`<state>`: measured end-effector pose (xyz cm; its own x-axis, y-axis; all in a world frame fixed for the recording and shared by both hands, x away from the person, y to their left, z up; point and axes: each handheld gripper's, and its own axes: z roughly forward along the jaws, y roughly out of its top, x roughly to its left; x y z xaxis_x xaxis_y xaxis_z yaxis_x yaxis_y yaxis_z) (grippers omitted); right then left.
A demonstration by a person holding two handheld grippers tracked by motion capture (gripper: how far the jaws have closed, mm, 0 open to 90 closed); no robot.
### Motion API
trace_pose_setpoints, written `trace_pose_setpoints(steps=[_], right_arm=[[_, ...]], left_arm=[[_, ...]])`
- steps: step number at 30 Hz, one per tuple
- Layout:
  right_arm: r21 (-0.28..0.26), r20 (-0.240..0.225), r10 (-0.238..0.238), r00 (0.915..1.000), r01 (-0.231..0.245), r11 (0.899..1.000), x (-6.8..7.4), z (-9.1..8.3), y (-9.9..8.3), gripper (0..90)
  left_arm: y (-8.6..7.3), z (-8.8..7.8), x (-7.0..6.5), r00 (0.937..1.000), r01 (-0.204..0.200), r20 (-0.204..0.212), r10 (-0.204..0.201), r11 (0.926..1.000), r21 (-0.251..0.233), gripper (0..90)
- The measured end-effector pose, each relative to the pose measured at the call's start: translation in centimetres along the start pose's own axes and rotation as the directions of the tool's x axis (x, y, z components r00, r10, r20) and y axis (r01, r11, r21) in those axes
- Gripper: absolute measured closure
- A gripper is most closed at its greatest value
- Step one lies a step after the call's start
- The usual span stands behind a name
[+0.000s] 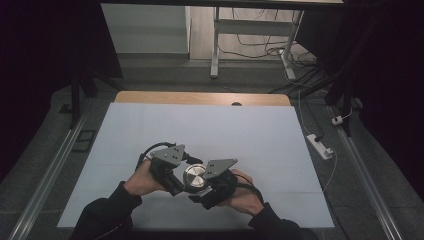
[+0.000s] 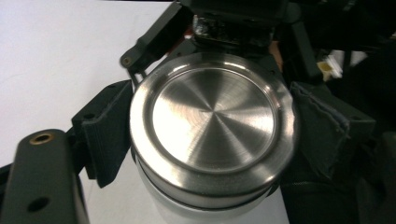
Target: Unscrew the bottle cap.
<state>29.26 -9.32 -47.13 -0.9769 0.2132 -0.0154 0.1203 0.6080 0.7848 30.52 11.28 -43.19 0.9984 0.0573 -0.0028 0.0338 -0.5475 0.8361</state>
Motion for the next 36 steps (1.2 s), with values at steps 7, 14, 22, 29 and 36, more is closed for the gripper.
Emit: trace_pose_setpoints(steps=[7, 14, 22, 29, 36], right_arm=[[-0.010, 0.108, 0.075, 0.9913, -0.074, 0.997, -0.3, -0.1, 0.0, 15.2], [-0.036, 0.217, 0.157, 0.9634, -0.153, 0.988, -0.6, -0.3, -0.1, 15.2], [-0.057, 0.137, 0.140, 0.9808, -0.133, 0.990, -1.1, -0.9, -0.4, 15.2], [-0.031, -0.028, 0.037, 0.9989, -0.038, 0.999, 0.0, -0.4, -0.2, 15.2], [-0.013, -0.069, -0.027, 0.9972, 0.026, 1.000, 0.9, 0.0, 0.1, 15.1]], left_arm=[[0.7, 0.9, -0.8, 0.9744, 0.133, -0.181, -0.134, 0.9910, -0.017, 19.1], [1.4, 1.9, -1.2, 0.9174, 0.242, -0.308, -0.252, 0.9678, -0.070, 9.4], [0.3, -0.8, -0.1, 0.9793, 0.166, -0.107, -0.171, 0.9844, -0.058, 1.4], [-0.3, -0.7, -0.3, 0.9971, 0.064, 0.043, -0.064, 0.9980, 0.000, 3.2], [-0.2, -0.1, -0.9, 0.9984, 0.008, 0.056, -0.008, 1.0000, 0.002, 16.5]])
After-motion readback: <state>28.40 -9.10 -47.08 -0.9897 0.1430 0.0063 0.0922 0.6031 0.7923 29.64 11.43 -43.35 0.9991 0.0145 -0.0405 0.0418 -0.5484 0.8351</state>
